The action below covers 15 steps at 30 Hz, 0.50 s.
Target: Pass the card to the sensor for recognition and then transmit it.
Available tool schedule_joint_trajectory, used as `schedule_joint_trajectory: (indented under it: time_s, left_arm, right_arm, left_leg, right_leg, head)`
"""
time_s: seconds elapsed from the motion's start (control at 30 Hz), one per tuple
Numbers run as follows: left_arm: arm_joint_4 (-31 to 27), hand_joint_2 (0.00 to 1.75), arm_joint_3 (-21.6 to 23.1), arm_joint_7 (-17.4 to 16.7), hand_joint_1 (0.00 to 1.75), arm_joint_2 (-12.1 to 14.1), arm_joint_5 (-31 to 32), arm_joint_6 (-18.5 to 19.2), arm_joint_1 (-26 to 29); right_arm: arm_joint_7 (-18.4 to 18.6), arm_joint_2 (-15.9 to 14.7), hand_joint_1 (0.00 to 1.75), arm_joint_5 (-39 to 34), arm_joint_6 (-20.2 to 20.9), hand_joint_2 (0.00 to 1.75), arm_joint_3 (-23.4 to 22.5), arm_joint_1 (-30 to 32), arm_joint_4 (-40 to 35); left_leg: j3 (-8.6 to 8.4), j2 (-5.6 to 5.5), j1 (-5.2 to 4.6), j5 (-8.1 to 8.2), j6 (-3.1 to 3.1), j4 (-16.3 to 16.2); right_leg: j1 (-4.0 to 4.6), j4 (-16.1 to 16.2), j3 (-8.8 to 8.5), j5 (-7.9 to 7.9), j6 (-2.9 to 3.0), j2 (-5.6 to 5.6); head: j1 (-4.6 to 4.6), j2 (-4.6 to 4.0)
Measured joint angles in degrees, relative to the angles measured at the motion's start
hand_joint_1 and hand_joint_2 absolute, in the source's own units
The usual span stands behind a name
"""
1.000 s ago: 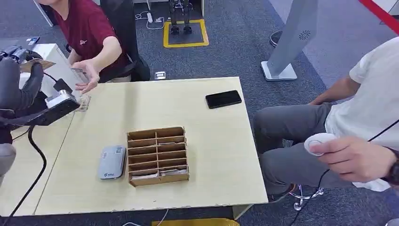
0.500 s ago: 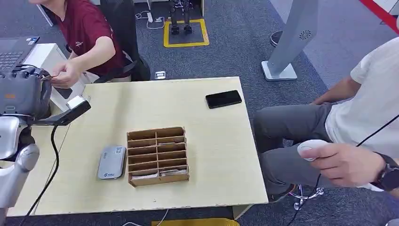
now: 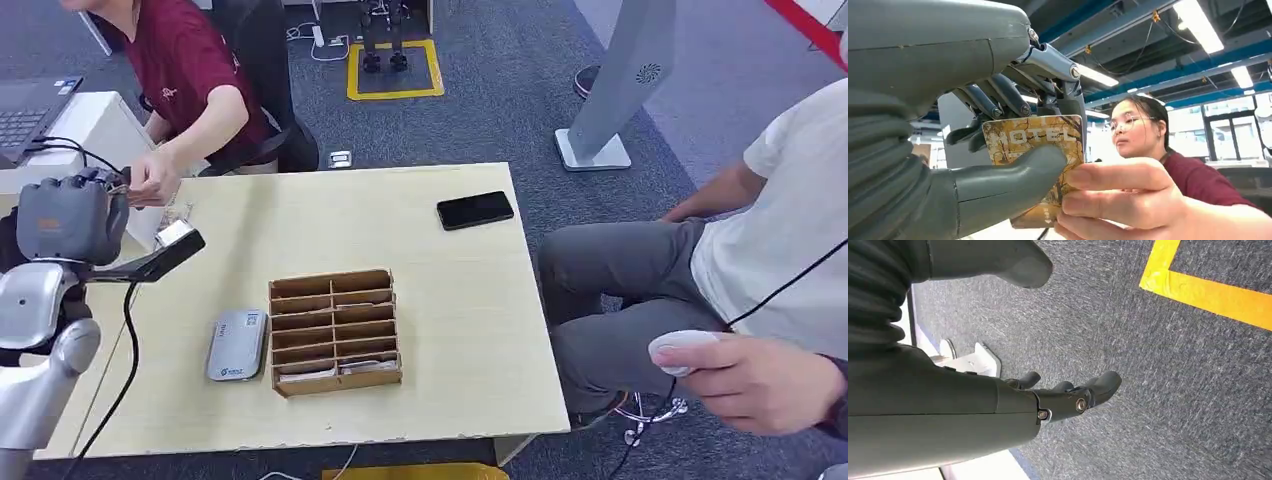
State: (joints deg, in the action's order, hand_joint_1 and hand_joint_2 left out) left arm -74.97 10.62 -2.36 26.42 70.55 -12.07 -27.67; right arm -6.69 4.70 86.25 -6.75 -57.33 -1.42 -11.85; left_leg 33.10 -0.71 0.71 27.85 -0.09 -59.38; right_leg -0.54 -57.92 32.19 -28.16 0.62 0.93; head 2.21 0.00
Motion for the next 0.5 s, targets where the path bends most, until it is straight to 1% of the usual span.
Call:
schedule_joint_trajectory:
  time_s: [0.17,0.2,0.23,0.27,0.5]
  left_arm:
    - [0.1,1.75,0.0,0.0,1.75,-0.1,0.0,0.0,0.1]
    - [0.1,1.75,0.0,0.0,1.64,-0.1,0.0,0.0,0.2]
    - [0.1,1.75,0.0,0.0,0.14,-0.1,0.0,0.0,0.2]
    - [0.1,1.75,0.0,0.0,0.00,-0.1,0.0,0.0,0.2]
    - [0.0,1.75,0.0,0.9,0.00,-0.1,-2.2,-1.0,1.5]
  right_arm:
    - [0.0,0.0,0.00,0.0,0.0,1.75,0.0,0.0,0.0]
    - [0.0,0.0,0.00,0.0,0.0,1.75,0.0,0.0,0.0]
    - [0.0,0.0,0.00,0.0,0.0,1.75,0.0,0.0,0.0]
    - [0.0,0.0,0.00,0.0,0.0,1.75,0.0,0.0,0.0]
    - [-0.6,0.0,0.00,0.0,-0.1,1.75,0.0,0.0,0.0]
  left_leg:
    - [0.07,0.01,0.00,0.00,0.00,0.0]
    - [0.08,0.01,0.00,0.00,0.00,0.0]
    - [0.09,0.01,0.00,0.00,0.00,0.0]
    - [0.10,0.01,0.00,0.01,0.01,0.0]
    - [0.10,0.00,0.00,0.01,0.01,0.0]
  right_leg:
    - [0.00,0.0,0.08,0.00,0.00,0.02]
    - [0.00,0.0,0.09,0.00,0.00,0.02]
    - [0.00,0.0,0.10,0.00,0.00,0.02]
    - [0.00,0.0,0.10,0.00,0.00,0.02]
    - [0.00,0.0,0.09,0.00,0.00,0.00]
  head:
    - [0.00,0.00]
    - [0.00,0.00]
    - [0.00,0.00]
    - [0.00,0.00]
    - [0.00,0.00]
